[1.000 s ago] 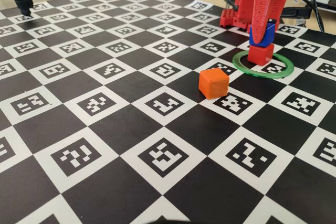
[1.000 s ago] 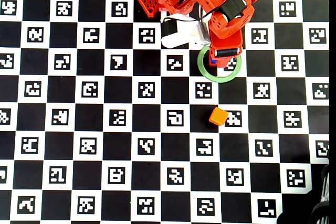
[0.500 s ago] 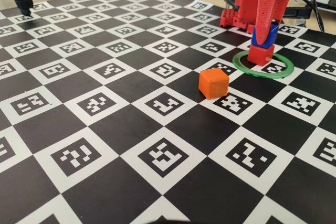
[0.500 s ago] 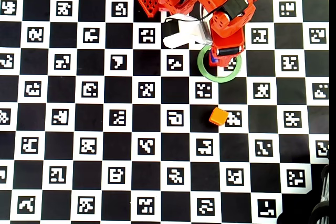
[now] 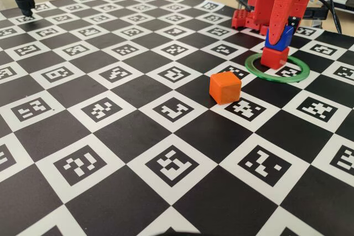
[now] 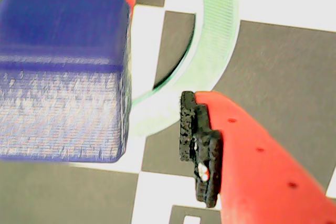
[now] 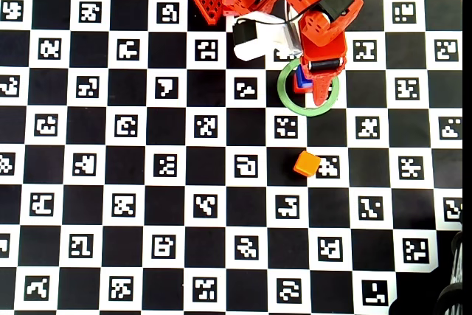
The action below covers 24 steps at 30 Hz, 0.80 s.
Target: Grab the red cube then put it in the green circle then put the blue cube on top and finally the orange cube on top
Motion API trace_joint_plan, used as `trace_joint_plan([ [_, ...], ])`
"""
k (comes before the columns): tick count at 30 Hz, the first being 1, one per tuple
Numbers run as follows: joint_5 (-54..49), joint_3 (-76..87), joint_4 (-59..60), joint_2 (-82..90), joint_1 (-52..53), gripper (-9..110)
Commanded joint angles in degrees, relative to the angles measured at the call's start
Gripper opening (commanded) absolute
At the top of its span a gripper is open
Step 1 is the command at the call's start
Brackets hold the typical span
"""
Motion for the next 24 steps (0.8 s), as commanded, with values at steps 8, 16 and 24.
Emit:
trace_joint_plan([
  [8,-2.02,-8.09,7.29,3.52,0.97,45],
  [16,-2.55,-15.82,15.91,3.78,1.58,45],
  [24,-3.60,-23.82,22.76,1.05,8.00,45],
])
